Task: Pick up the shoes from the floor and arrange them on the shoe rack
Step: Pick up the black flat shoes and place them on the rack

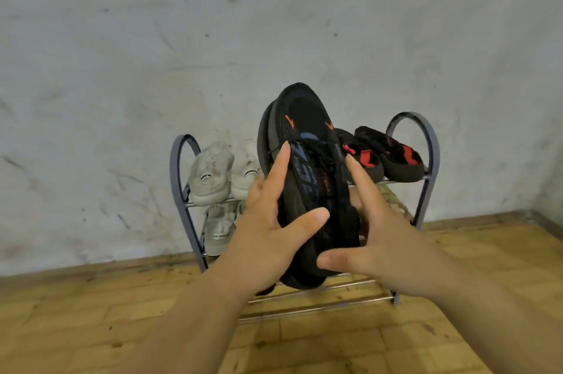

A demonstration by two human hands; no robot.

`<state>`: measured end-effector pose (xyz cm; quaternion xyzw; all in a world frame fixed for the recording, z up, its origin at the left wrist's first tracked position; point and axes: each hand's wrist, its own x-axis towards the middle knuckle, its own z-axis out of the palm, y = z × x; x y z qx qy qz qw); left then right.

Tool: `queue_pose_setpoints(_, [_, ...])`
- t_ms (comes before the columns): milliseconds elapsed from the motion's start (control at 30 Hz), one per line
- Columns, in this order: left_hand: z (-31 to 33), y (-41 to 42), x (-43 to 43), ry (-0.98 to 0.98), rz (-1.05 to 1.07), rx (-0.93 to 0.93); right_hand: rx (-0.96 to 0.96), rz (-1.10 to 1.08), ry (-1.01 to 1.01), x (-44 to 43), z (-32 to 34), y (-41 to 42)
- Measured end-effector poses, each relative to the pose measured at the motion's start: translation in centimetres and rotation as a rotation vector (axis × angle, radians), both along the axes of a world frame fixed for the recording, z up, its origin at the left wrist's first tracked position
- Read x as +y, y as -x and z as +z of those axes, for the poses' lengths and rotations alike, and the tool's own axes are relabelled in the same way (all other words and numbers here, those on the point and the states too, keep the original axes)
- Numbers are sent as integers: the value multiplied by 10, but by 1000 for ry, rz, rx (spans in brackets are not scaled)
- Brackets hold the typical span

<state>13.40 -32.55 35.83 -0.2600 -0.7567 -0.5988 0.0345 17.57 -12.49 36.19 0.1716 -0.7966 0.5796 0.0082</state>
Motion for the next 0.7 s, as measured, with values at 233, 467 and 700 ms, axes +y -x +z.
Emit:
queue_pose_setpoints(233, [2, 6, -2, -65, 44, -63, -36, 92, -46, 3, -3, 15])
queue_pose_setpoints(467, [2, 23, -7, -308, 75, -147, -99, 147, 130, 11, -14, 35])
queue_pose_setpoints(700, [1, 24, 1, -385, 43, -207, -231, 193, 305, 6, -23, 39])
